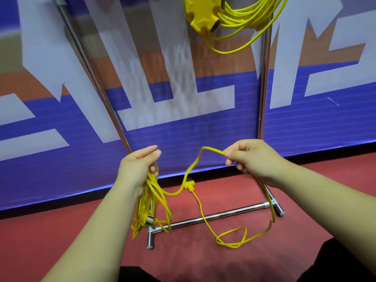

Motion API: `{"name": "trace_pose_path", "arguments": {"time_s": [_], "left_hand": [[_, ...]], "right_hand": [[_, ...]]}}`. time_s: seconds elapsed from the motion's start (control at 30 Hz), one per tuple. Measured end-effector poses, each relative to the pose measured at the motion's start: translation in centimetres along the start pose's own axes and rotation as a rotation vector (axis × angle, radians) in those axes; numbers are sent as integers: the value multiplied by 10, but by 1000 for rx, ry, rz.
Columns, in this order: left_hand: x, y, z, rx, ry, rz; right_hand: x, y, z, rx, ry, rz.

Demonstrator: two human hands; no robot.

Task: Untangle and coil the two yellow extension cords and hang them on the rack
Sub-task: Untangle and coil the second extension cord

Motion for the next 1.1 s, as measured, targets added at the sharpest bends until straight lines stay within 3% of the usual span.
{"name": "trace_pose_path", "arguments": {"time_s": [0.17, 0.53, 0.7, 0.87, 1.1], "left_hand": [[18, 14, 8, 2, -46, 118], [49, 43, 13, 96, -364, 454], [46, 35, 7, 182, -443, 355], [11, 4, -11, 106, -62, 69], [-7, -9, -4, 60, -67, 30]], "right_hand": [[20, 3, 6, -11, 123, 167], [24, 6, 22, -115, 40, 268], [18, 7, 15, -81, -37, 268], [-3, 2, 4, -33, -31, 215], [-14, 4, -6, -8, 50, 196]]}}
Point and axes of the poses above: each hand's wrist, its own y-axis away from the middle knuckle, its own x-axis out of the palm, z = x × y, the point moved 2 cm from there along -y, towards the middle knuckle, and after that the axes turned 6 degrees about -x, right-handed, at the moved point
